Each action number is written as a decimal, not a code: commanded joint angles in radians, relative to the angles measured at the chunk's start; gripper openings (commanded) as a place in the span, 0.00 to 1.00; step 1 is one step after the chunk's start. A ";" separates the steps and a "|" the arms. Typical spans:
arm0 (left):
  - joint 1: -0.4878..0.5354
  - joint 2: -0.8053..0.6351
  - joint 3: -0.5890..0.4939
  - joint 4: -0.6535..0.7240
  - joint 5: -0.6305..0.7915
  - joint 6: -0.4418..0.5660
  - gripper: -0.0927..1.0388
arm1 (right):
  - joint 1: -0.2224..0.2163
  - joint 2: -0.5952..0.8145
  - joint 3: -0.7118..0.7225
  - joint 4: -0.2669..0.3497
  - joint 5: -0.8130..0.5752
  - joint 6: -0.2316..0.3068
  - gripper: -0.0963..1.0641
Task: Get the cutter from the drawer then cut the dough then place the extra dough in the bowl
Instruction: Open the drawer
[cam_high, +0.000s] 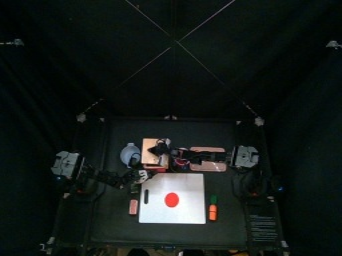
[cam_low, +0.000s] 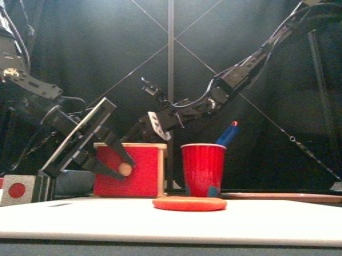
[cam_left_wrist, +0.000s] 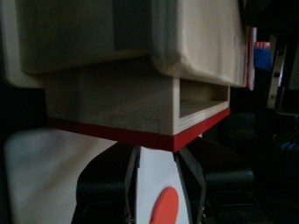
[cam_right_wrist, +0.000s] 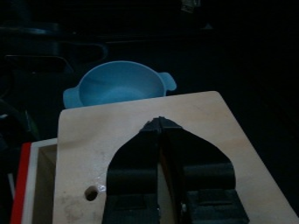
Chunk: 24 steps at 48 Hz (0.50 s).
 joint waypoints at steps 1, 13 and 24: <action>-0.038 -0.008 -0.015 0.002 0.018 0.003 0.55 | -0.003 -0.012 0.000 -0.002 0.018 0.000 0.04; -0.067 -0.009 -0.017 0.002 0.057 0.002 0.56 | -0.009 -0.011 0.000 -0.003 0.021 0.000 0.04; -0.089 -0.020 -0.009 0.002 0.084 0.003 0.55 | -0.011 -0.011 0.000 -0.003 0.021 0.000 0.04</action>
